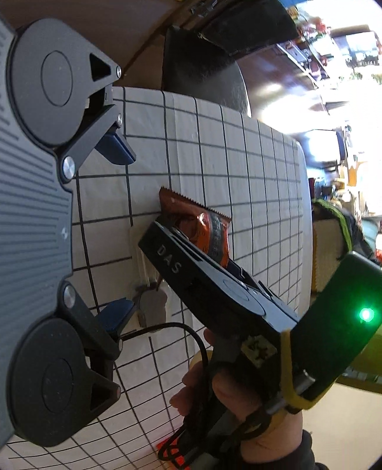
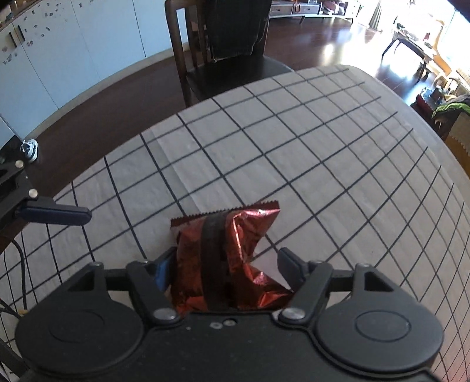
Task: Organize snacks
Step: 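Grasp the red foil bag with the right tool, then lift the red foil bag with the right tool while the left tool grasps the clear-wrapped dark candy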
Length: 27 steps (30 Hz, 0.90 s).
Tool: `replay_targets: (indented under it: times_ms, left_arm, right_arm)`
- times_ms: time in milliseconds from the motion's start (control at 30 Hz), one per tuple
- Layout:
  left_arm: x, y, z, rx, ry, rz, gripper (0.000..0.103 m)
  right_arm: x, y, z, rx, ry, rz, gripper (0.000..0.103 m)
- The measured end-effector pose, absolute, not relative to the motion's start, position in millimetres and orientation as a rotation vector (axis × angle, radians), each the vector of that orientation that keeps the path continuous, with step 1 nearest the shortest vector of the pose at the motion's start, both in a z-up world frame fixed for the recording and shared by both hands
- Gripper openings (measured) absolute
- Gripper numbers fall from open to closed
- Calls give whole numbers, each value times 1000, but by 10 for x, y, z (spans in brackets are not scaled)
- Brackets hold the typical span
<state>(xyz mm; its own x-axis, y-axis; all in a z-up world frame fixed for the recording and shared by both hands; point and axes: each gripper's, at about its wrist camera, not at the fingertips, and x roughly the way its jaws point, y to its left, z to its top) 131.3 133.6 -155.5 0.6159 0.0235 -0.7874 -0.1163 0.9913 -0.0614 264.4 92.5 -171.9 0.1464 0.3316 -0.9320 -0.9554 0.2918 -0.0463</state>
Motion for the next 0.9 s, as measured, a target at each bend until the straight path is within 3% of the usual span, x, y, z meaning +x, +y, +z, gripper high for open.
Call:
replay_targets:
  times_ms: [100,167,267,800,900]
  left_arm:
    - [1367,1336,-1550,-75,925,46,99]
    - [1389,1345,-1534,-54,932,9,99]
    - [1412,1326,-1504,12,925,-45,99]
    - [1830,1090,-1545,268,932,-422,98]
    - [1942,1039,-1657,294,966,-439,90]
  right_arm:
    - [2667,894,-1706,-765,1018,1085,66]
    - [2678,875,-1690,-739,1031,1095,52]
    - [2690,840,-1658,-703,1030,1079,48]
    - [2897,-11,-1372,-453,1094,926,42]
    - [2919,-191,-1390,-412,1110,888,41]
